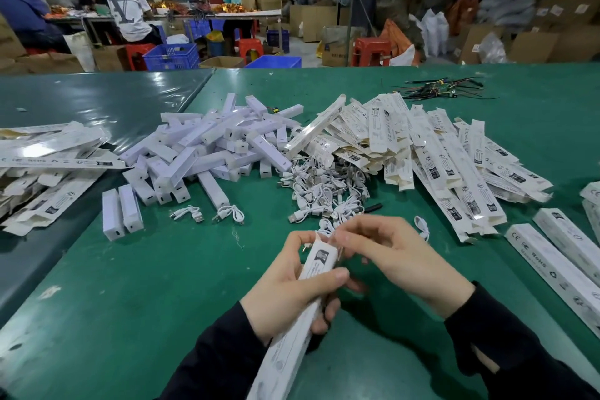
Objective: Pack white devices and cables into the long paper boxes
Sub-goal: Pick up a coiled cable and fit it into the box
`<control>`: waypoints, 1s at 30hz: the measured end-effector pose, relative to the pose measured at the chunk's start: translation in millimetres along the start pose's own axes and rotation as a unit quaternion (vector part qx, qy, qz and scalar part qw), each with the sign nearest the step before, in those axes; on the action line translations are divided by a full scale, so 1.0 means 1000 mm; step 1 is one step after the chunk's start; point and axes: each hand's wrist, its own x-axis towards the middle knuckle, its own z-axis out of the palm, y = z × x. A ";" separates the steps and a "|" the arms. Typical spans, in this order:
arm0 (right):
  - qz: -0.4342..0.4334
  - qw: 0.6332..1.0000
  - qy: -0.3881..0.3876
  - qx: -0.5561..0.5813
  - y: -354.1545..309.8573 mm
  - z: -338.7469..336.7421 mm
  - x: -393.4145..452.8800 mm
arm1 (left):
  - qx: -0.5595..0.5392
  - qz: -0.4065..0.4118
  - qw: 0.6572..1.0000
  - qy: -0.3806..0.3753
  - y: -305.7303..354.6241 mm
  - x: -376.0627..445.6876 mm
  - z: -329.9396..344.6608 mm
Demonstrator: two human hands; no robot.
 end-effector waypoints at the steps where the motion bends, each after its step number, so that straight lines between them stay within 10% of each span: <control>1: -0.007 1.000 0.024 0.002 0.000 -0.001 0.001 | -0.014 0.002 1.000 0.008 0.002 0.000 0.001; 9: -0.003 0.997 -0.057 -0.042 0.001 0.006 0.000 | -0.051 0.028 0.998 0.030 0.004 -0.002 0.007; 18: -0.009 0.988 0.127 0.085 0.004 -0.008 0.005 | -0.021 0.095 0.991 0.092 0.005 0.001 0.006; 30: 0.125 0.958 0.090 0.243 0.007 0.012 0.006 | -0.002 0.095 0.993 0.071 -0.004 0.003 0.007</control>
